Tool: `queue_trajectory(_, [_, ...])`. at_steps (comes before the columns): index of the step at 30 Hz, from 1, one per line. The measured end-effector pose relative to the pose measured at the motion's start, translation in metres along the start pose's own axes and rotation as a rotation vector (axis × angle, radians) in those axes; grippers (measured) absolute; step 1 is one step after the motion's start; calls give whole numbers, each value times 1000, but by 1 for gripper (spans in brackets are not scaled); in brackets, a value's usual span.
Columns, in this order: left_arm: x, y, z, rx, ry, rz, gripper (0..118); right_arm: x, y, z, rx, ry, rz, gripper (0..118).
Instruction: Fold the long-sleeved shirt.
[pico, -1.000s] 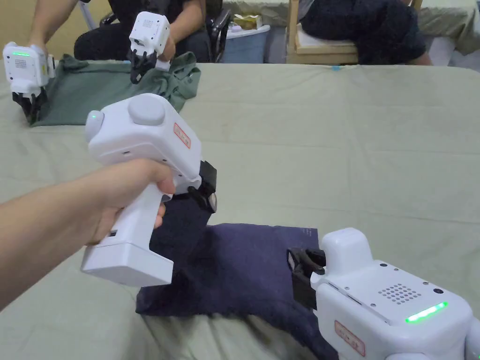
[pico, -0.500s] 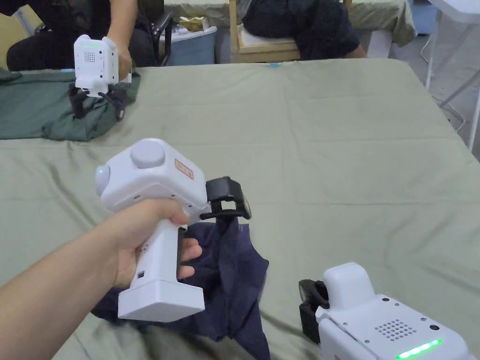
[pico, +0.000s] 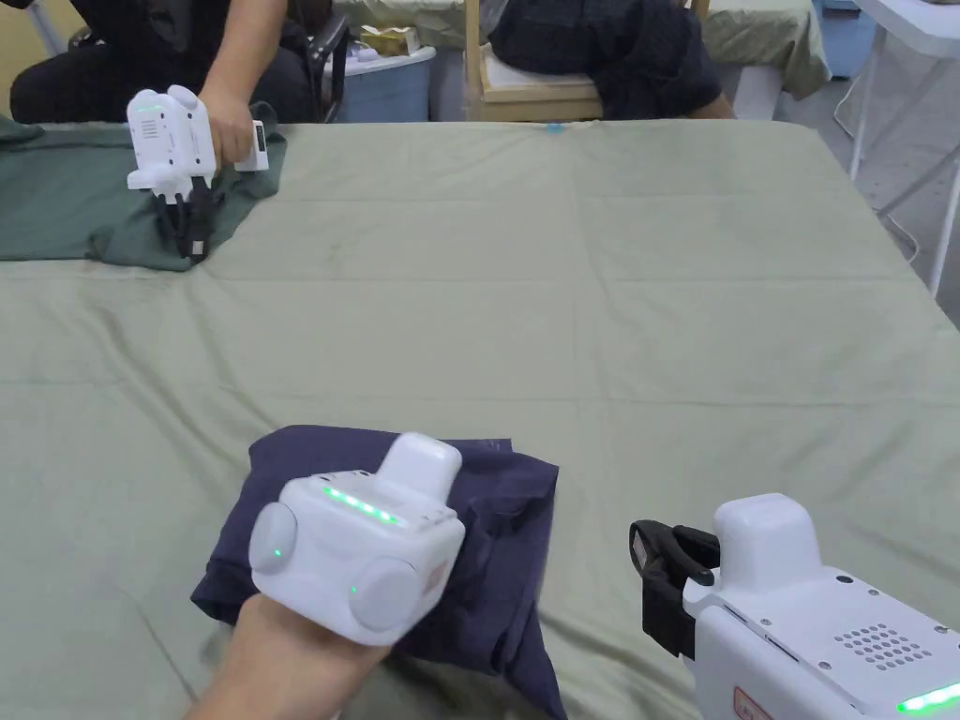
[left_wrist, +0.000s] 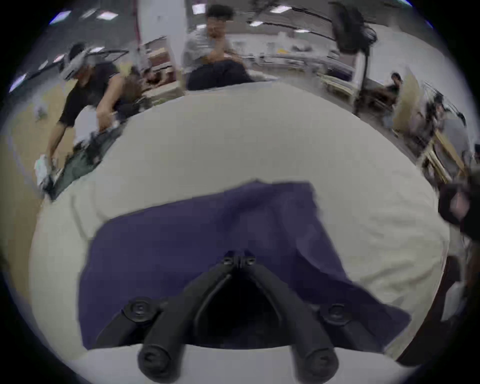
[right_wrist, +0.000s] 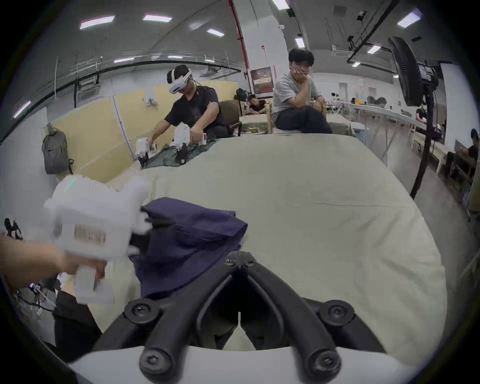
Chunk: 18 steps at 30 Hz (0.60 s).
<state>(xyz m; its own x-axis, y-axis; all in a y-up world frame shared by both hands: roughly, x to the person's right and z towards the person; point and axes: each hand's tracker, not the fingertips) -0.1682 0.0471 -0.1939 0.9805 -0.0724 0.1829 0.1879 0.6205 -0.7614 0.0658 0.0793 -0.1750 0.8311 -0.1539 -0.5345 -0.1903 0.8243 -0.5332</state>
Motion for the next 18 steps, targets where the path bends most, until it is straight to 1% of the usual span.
queue_trajectory(1, [15, -4, 0, 27, 20, -34, 5, 2, -1, 1, -5, -16, 15, 10])
queue_trajectory(3, [53, -22, -1, 77, 68, -156, 5, 6, -5, 0, -22, -22, 30, 10])
queue_trajectory(4, [65, -32, -8, 99, 104, -211, 5, 6, -6, -4, -26, -17, 25, 10])
queue_trajectory(5, [79, -42, -15, 134, 208, -274, 5, 6, -6, -8, -31, -11, 16, 10])
queue_trajectory(6, [87, -54, -22, 163, 252, -313, 5, 5, -6, -14, -32, 11, -5, 10])
queue_trajectory(7, [87, -54, -21, 171, 250, -317, 5, 3, -3, -19, -27, 33, -23, 10])
queue_trajectory(8, [78, -47, -12, 157, 212, -272, 5, 1, 2, -25, -25, 75, -44, 10])
queue_trajectory(9, [57, -39, 9, 187, 123, -184, 5, -1, 10, -34, -22, 147, -78, 10])
queue_trajectory(10, [39, -35, 26, 226, 33, -63, 5, -2, 17, -42, -20, 206, -111, 10])
queue_trajectory(11, [21, -30, 45, 252, 19, 37, 6, -1, 26, -55, -19, 292, -165, 10])
queue_trajectory(12, [-6, -30, 68, 285, -7, 116, 12, 0, 33, -71, -38, 386, -225, 10])
queue_trajectory(13, [-33, -32, 85, 322, -80, 192, 30, 1, 36, -91, -99, 467, -277, 10])
queue_trajectory(14, [-64, -34, 100, 341, -188, 283, 87, 2, 39, -113, -181, 544, -330, 10])
queue_trajectory(15, [-94, -28, 103, 317, -292, 372, 118, 1, 36, -137, -264, 575, -386, 10])
queue_trajectory(16, [-122, -28, 105, 215, -384, 439, 118, 0, 31, -155, -308, 564, -421, 10])
queue_trajectory(17, [-167, -29, 110, 239, -516, 553, 118, 0, 24, -175, -364, 546, -461, 10])
queue_trajectory(18, [-202, -32, 104, 153, -596, 651, 118, -2, 14, -192, -425, 505, -461, 10])
